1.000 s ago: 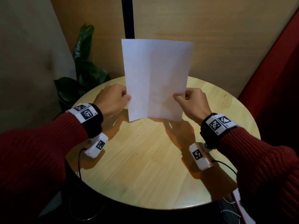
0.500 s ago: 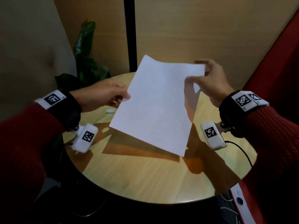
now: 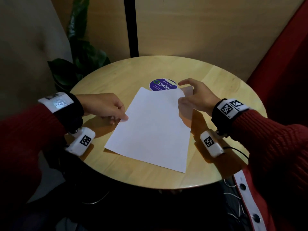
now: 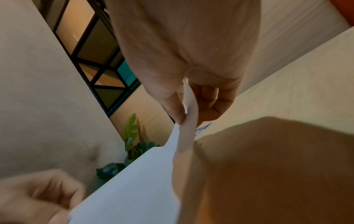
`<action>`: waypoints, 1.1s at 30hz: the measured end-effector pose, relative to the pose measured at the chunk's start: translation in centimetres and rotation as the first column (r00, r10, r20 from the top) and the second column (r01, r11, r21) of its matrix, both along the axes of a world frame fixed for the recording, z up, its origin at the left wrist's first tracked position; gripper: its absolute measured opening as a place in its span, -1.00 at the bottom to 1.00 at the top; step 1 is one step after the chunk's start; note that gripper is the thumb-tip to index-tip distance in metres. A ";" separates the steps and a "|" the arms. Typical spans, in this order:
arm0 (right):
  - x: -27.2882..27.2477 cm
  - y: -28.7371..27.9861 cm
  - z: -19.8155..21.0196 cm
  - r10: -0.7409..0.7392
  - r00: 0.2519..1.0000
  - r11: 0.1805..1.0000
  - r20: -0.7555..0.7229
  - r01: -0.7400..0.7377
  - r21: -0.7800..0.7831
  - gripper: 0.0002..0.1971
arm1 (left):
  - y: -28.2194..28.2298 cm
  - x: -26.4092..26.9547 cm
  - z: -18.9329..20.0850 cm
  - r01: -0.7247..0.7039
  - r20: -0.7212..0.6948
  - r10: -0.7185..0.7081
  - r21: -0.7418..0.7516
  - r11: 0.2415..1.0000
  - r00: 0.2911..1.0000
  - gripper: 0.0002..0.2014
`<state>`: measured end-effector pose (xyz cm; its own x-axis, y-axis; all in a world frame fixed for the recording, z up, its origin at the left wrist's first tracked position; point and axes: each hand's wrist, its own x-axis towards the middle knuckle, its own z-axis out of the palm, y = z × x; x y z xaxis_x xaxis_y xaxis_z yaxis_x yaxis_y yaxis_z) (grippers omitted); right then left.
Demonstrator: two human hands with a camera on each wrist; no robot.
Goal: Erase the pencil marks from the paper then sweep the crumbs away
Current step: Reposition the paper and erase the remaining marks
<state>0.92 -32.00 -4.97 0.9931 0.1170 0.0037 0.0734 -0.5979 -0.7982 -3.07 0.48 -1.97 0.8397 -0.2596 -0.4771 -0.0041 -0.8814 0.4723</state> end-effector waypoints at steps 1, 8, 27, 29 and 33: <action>0.1 0.2 -0.4 0.010 1.000 1.000 0.003 -0.010 -0.014 -0.37 | 0.2 0.6 0.1 -0.003 0.082 0.001 0.030 1.000 0.997 -0.75; 1.3 0.9 -2.1 0.043 0.999 0.989 -0.019 -0.046 -0.140 -0.39 | 3.2 6.0 -2.0 -0.200 0.439 0.014 0.380 0.903 0.898 -0.52; -3.6 7.7 -0.8 0.565 0.720 0.430 -0.402 -0.673 -0.602 0.16 | -2.4 0.8 -1.6 0.153 0.333 -0.140 -0.013 0.988 0.932 -0.93; -3.3 7.9 -1.1 0.561 0.719 0.435 -0.410 -0.677 -0.593 0.19 | -2.6 0.2 -1.5 0.200 0.279 -0.180 -0.047 0.979 0.943 -0.91; -3.2 8.2 -1.4 0.561 0.716 0.446 -0.415 -0.684 -0.577 0.17 | -3.3 -0.8 -0.9 0.320 0.077 -0.312 -0.135 0.938 0.947 -0.94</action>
<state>-2.31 -23.80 -6.34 0.6310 0.6121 -0.4766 0.5724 -0.7820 -0.2466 -3.89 -2.84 -2.88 0.7264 -0.5783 -0.3714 -0.3006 -0.7533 0.5849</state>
